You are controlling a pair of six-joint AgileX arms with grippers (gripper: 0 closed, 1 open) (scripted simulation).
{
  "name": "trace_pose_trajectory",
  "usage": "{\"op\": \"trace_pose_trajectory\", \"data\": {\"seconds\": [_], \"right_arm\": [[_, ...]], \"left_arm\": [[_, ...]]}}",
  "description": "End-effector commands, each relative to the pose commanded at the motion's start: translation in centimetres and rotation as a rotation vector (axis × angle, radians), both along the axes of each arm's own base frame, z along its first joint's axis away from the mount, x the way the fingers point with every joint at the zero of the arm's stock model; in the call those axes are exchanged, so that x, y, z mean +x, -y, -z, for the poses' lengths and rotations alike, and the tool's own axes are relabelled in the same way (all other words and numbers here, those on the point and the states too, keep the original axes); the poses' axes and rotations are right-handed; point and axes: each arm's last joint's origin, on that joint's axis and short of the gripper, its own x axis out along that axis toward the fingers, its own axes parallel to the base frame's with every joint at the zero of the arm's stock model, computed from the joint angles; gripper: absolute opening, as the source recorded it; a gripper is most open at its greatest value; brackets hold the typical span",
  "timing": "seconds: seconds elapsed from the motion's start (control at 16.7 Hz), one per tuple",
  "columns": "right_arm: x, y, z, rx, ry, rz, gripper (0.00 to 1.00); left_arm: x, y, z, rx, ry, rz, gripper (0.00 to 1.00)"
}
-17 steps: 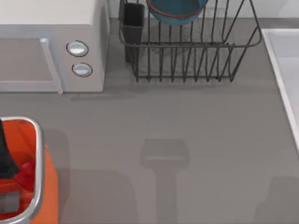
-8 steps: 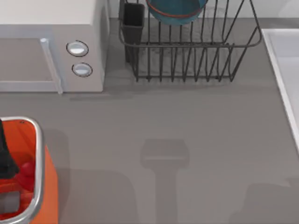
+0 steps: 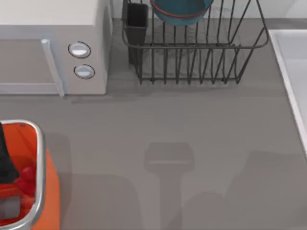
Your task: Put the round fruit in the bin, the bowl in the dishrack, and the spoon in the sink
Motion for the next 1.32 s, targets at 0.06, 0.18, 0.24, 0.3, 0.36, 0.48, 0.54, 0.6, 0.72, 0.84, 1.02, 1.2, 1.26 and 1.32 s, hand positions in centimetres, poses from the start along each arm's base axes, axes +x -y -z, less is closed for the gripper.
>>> {"op": "trace_pose_trajectory", "data": {"seconds": [0.06,0.18,0.24,0.3,0.36,0.48,0.54,0.6,0.72,0.84,1.02,1.2,1.26,1.32], "right_arm": [[1.7,0.3,-0.3,0.003,-0.010,-0.006,0.00],[5.5,0.8,-1.1,0.004,-0.018,-0.016,0.00],[7.5,0.9,-1.4,0.003,-0.016,-0.020,0.00],[9.5,1.0,-1.6,0.001,-0.011,-0.022,0.00],[11.5,1.0,-1.8,-0.001,-0.005,-0.023,0.00],[15.2,0.8,-1.7,-0.006,0.012,-0.023,0.00],[16.7,0.5,-1.6,-0.009,0.022,-0.021,0.00],[18.1,0.2,-1.3,-0.011,0.032,-0.019,0.00],[20.3,-0.6,-0.4,-0.014,0.047,-0.009,0.00],[21.8,-1.5,0.9,-0.016,0.055,0.002,0.00],[23.1,-2.6,2.4,-0.018,0.062,0.019,0.00],[23.5,-3.2,3.0,-0.020,0.067,0.030,0.00],[23.5,-3.2,3.0,-0.020,0.067,0.030,0.00],[23.5,-3.2,3.0,-0.020,0.067,0.030,0.00]], "left_arm": [[0.0,0.0,0.0,0.000,0.000,0.000,1.00],[0.0,0.0,0.0,0.000,0.000,0.000,1.00],[0.0,0.0,0.0,0.000,0.000,0.000,1.00],[0.0,0.0,0.0,0.000,0.000,0.000,1.00],[0.0,0.0,0.0,0.000,0.000,0.000,1.00],[0.0,0.0,0.0,0.000,0.000,0.000,1.00],[0.0,0.0,0.0,0.000,0.000,0.000,1.00],[0.0,0.0,0.0,0.000,0.000,0.000,1.00],[0.0,0.0,0.0,0.000,0.000,0.000,1.00],[0.0,0.0,0.0,0.000,0.000,0.000,1.00],[0.0,0.0,0.0,0.000,0.000,0.000,1.00],[0.0,0.0,0.0,0.000,0.000,0.000,1.00],[0.0,0.0,0.0,0.000,0.000,0.000,1.00],[0.0,0.0,0.0,0.000,0.000,0.000,1.00]]}}
